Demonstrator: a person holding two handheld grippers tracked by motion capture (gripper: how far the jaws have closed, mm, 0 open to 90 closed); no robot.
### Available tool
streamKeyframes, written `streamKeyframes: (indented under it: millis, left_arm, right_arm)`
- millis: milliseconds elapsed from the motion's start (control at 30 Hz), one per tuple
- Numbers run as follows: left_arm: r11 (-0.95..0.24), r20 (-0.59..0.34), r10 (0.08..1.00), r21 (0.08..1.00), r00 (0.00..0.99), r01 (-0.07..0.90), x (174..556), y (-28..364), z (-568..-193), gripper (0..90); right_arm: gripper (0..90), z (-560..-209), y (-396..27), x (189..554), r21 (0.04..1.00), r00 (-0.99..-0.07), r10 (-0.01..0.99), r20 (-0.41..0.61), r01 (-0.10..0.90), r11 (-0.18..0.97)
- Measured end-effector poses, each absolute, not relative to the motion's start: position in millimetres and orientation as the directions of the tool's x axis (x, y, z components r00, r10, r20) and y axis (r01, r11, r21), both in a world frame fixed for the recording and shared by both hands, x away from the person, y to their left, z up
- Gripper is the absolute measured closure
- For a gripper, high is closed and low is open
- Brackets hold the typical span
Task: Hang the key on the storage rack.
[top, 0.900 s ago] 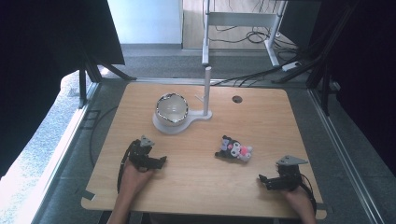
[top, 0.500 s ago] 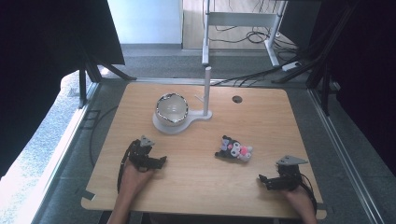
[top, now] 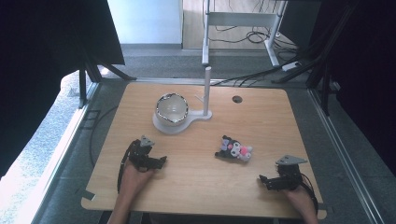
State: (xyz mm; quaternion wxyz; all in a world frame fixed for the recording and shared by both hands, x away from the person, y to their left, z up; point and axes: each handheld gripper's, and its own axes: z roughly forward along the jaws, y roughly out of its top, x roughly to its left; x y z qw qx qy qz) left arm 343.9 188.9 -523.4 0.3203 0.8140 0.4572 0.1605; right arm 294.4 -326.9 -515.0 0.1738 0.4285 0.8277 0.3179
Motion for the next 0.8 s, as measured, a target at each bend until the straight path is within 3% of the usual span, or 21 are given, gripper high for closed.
streamKeyframes:
  millis: [800]
  left_arm:
    - [-0.377,-0.031,0.847,0.668,0.53,0.641,344,189,-523,1.8]
  right_arm:
    - [1.4,-499,-323,302,0.632,-0.628,0.778,-0.014,0.597,0.494]
